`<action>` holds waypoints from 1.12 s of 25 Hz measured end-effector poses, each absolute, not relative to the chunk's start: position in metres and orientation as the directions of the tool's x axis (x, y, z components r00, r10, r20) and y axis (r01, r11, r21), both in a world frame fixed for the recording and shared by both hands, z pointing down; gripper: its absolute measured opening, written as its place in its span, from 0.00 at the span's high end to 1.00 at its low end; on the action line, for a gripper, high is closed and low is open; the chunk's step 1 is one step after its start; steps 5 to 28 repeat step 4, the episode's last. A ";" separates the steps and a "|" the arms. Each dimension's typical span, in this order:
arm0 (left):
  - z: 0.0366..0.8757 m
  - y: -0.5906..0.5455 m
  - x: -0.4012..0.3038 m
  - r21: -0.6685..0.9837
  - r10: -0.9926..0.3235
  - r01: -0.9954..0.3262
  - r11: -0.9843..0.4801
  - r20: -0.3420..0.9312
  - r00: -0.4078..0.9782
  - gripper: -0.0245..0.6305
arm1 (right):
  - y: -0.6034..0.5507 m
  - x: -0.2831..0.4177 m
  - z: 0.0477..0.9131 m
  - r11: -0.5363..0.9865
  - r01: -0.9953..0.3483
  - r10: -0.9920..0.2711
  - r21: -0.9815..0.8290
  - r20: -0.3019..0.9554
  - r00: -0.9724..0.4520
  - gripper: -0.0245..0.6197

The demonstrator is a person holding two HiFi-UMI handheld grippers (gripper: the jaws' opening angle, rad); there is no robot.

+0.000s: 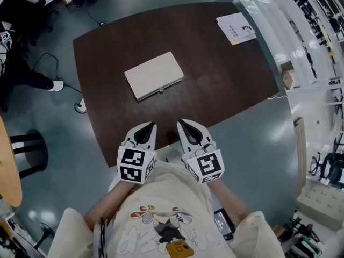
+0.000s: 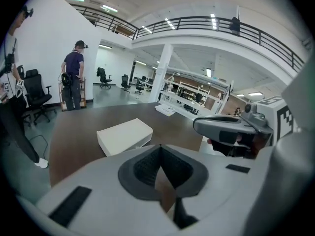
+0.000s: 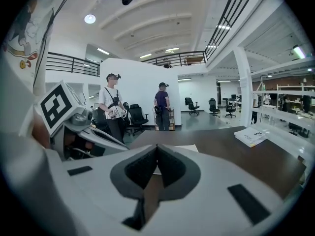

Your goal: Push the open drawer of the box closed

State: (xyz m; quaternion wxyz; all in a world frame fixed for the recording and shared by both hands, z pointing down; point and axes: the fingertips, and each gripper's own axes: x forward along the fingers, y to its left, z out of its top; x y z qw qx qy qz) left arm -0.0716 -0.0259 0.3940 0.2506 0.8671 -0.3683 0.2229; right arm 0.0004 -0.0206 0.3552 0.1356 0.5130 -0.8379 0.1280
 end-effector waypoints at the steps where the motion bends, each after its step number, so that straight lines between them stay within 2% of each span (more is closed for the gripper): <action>1: 0.394 -0.026 -0.068 0.277 -0.522 -0.747 -0.605 0.570 0.634 0.95 | -0.019 0.003 0.354 0.439 -0.895 -0.826 -0.074 0.358 -0.435 0.95; 28: 0.395 -0.023 -0.055 0.308 -0.505 -0.735 -0.603 0.566 0.652 0.95 | -0.014 0.015 0.349 0.434 -0.898 -0.829 -0.066 0.359 -0.428 0.95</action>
